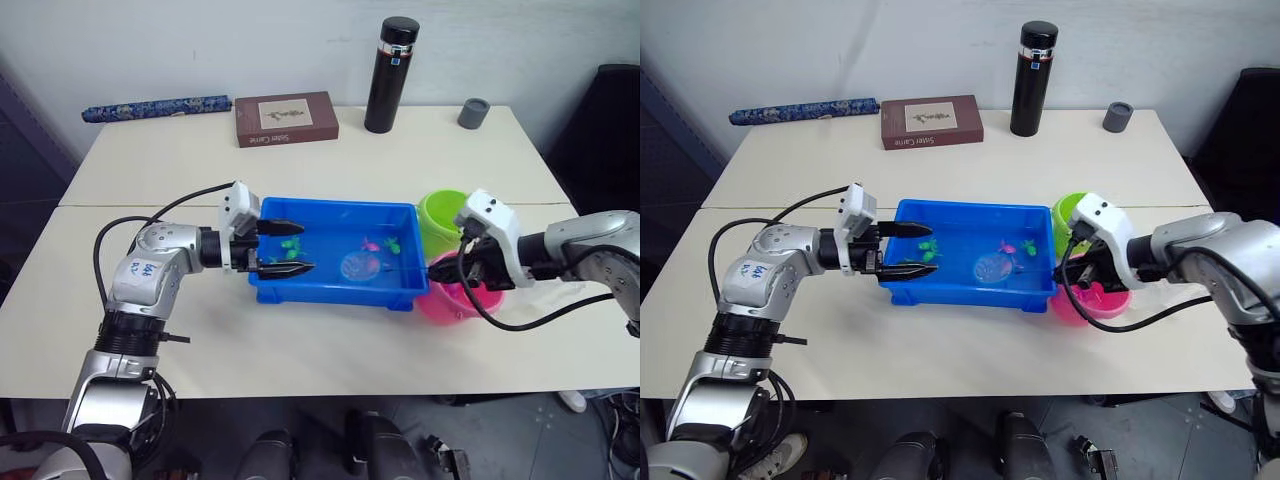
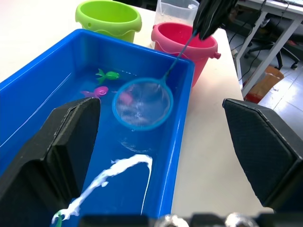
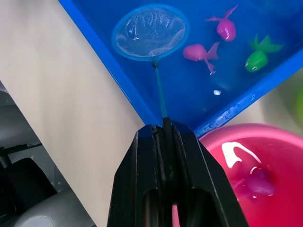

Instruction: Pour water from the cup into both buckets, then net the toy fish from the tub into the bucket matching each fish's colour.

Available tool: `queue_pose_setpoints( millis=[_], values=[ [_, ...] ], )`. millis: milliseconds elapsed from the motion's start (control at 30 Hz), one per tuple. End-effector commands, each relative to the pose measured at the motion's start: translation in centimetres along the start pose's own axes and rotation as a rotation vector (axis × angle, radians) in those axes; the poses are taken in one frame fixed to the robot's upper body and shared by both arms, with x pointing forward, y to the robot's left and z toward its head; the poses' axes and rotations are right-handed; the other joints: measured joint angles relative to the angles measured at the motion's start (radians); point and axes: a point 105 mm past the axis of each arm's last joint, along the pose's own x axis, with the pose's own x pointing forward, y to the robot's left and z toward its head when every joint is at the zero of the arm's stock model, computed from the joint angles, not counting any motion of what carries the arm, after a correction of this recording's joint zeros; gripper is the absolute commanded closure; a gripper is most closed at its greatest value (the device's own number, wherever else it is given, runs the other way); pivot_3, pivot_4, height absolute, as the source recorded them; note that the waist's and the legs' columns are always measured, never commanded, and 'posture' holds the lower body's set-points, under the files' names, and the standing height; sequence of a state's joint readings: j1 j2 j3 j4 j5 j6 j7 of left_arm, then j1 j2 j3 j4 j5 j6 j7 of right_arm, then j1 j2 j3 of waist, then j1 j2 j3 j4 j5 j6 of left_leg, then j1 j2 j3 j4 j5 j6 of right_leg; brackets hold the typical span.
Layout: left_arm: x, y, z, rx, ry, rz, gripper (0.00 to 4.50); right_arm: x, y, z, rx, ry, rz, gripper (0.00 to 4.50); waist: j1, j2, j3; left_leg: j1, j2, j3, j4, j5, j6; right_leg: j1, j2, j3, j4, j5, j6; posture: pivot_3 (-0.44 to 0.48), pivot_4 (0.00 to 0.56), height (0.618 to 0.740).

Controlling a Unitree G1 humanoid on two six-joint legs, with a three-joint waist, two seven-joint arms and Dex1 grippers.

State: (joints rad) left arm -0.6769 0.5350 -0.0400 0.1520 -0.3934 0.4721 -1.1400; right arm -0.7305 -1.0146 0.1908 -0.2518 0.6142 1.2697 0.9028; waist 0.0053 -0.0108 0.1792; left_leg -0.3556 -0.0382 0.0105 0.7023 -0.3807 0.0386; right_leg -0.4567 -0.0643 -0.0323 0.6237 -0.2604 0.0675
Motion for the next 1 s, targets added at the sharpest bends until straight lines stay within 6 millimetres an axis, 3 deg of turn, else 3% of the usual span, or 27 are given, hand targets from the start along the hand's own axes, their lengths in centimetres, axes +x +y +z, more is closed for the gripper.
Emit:
queue_pose_setpoints(
  millis=[33, 567, 1000],
  values=[
    [-0.2, -0.2, 0.8, 0.038, -0.02, 0.002, 0.04, -0.1, 0.0, 0.5, -0.011, -0.006, -0.03, 4.5, 0.001, 0.0, 0.0, -0.001, 0.0, 0.0, 0.0, 0.0, 0.0, -0.001, 0.0, 0.0, 0.001, 0.0, 0.0, 0.0, 0.15, 0.739],
    [-0.5, -0.4, 0.6, 0.027, -0.02, 0.018, 0.04, 1.8, 1.9, 0.9, 0.135, 0.038, 0.052, 4.5, 0.007, 0.0, 0.0, -0.003, -0.001, 0.0, 0.001, 0.0, -0.001, -0.004, 0.0, 0.0, 0.004, 0.0, 0.0, 0.0, 0.15, 0.739],
    [-0.8, -0.2, 0.7, 0.03, -0.012, 0.026, 0.04, 0.6, -1.8, -0.9, 0.196, 0.106, -0.138, 4.5, 0.016, 0.0, 0.0, -0.003, -0.001, 0.0, 0.001, 0.0, -0.001, -0.004, 0.0, 0.0, 0.003, 0.0, 0.0, 0.0, 0.15, 0.739]
  ],
)
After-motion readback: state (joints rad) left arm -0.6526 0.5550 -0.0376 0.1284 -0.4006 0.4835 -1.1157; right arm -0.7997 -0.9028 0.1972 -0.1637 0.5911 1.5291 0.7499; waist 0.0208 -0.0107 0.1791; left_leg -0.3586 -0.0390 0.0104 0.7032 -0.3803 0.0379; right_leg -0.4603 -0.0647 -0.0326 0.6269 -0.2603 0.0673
